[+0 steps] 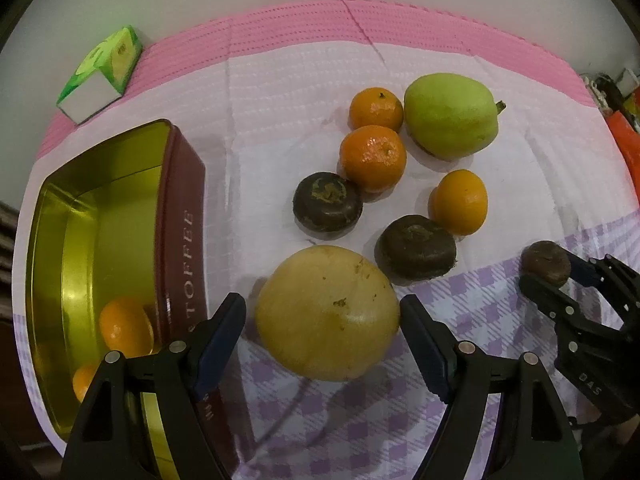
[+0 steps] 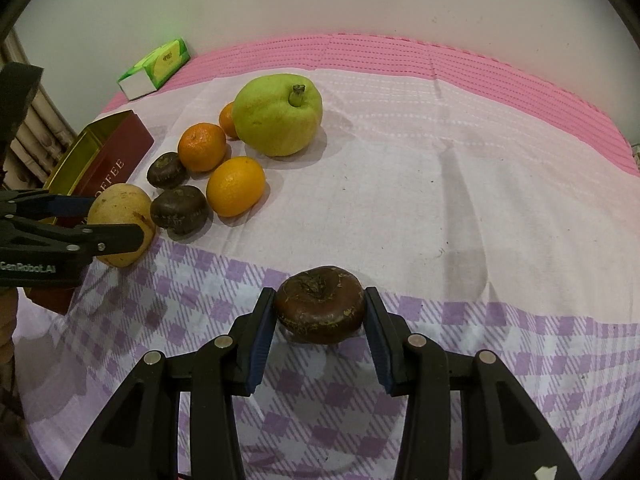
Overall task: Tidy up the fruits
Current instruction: 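Move the left tool to the large pale fruit and grasp it, then carry the pale fruit in the left gripper into the gold tin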
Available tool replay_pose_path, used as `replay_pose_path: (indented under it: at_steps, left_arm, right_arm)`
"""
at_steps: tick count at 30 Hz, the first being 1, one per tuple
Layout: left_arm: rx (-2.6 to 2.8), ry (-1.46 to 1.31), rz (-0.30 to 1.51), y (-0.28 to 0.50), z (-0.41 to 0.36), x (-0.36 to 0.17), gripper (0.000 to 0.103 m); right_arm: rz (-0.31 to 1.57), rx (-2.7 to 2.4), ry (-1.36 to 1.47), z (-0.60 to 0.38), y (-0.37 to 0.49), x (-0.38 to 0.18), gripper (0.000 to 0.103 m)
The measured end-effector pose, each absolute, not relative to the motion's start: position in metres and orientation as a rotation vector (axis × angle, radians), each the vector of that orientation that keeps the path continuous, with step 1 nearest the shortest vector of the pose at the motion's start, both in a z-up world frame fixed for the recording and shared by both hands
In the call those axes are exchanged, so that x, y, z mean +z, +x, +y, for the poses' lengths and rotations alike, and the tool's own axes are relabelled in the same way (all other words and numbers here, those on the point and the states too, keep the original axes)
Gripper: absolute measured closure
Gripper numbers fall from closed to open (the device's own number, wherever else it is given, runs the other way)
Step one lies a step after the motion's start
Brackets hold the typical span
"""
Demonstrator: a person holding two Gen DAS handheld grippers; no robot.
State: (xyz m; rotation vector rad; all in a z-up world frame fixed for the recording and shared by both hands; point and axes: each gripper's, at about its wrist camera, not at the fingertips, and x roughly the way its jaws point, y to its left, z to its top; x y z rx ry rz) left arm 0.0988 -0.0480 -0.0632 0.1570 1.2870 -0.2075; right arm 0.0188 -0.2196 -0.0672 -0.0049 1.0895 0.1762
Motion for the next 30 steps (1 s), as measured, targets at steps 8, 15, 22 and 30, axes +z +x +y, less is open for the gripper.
replay_pose_path:
  at_steps: [8, 15, 22, 30]
  left_arm:
    - [-0.196, 0.153, 1.306, 0.101, -0.051, -0.072, 0.025]
    - [-0.184, 0.157, 1.304, 0.101, -0.051, -0.073, 0.032]
    - [-0.190, 0.130, 1.304, 0.100, -0.046, -0.070, 0.032]
    - [-0.210, 0.112, 1.259, 0.093, -0.044, -0.044, 0.032]
  right_arm:
    - [1.091, 0.176, -0.004, -0.219, 0.019, -0.067, 0.062]
    - [1.090, 0.176, -0.006, -0.219, 0.019, -0.067, 0.062]
    - [1.090, 0.174, -0.009, -0.218, 0.020, -0.066, 0.062]
    - [1.089, 0.167, -0.022, -0.216, 0.020, -0.067, 0.062]
